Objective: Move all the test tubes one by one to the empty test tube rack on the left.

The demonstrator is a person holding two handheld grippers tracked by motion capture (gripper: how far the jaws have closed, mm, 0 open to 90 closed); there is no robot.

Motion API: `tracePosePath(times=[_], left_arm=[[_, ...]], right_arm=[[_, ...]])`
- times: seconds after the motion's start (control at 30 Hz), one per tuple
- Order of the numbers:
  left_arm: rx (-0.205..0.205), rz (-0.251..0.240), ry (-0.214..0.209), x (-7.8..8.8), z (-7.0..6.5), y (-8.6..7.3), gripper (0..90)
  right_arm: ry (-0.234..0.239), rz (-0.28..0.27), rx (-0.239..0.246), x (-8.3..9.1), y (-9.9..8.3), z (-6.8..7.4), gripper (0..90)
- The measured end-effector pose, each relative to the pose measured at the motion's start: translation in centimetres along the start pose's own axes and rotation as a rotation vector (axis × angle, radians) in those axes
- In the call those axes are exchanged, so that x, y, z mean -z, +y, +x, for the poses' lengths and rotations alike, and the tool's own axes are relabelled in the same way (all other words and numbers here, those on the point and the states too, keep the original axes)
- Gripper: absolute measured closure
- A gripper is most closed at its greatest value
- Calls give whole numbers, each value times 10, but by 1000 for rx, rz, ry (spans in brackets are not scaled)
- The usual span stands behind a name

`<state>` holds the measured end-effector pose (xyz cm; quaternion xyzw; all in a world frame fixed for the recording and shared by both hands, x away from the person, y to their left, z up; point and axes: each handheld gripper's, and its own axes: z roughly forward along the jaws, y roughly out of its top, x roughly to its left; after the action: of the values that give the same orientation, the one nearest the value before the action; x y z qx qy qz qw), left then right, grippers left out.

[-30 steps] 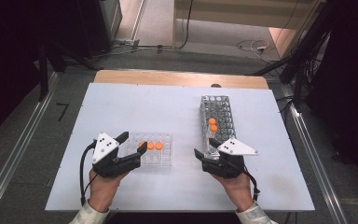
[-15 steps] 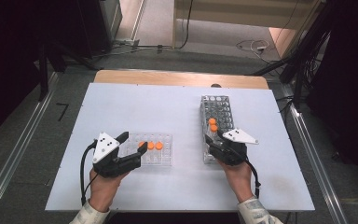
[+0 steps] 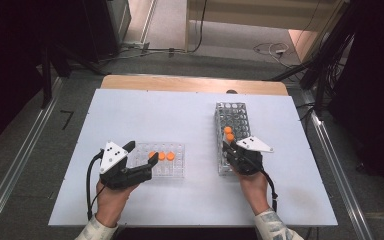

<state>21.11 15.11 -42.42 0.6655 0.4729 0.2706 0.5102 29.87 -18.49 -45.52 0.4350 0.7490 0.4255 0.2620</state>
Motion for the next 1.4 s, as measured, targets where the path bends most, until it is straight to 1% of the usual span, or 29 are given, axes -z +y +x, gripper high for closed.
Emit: tracePosePath(times=[0.17, 0.4, 0.47, 0.53, 0.63, 0.7, 0.8, 0.9, 1.0, 1.07, 1.23, 1.4], left_arm=[[1, 1, -3, 0, 0, 0, 180], [8, -7, 0, 1, 1, 1, 180], [9, -6, -3, 2, 1, 1, 180], [11, -5, -6, 2, 0, 1, 180], [12, -8, -10, 2, 0, 1, 180], [11, -9, -10, 2, 0, 1, 181], [8, -11, -11, 3, -1, 1, 180], [8, -12, -12, 4, -2, 2, 181], [10, -16, -16, 5, -3, 3, 181], [9, -18, -17, 5, -3, 3, 181], [7, -20, -21, 7, -4, 4, 181], [7, -26, -27, 9, -5, 5, 181]], right_arm=[[5, -30, -7, 8, 5, -1, 714], [12, -94, -17, 25, 16, -2, 718], [12, -109, -12, 30, 18, -2, 720], [22, -124, -18, 36, 21, -2, 720], [35, -137, -15, 43, 25, -2, 721], [34, -143, -7, 47, 26, -1, 721], [45, -148, -8, 52, 28, -1, 722], [68, -148, -8, 57, 28, 1, 722], [84, -148, 2, 61, 29, 3, 722], [100, -143, 1, 62, 28, 5, 722], [131, -117, 28, 63, 23, 13, 722], [170, -103, 40, 66, 19, 20, 723]])
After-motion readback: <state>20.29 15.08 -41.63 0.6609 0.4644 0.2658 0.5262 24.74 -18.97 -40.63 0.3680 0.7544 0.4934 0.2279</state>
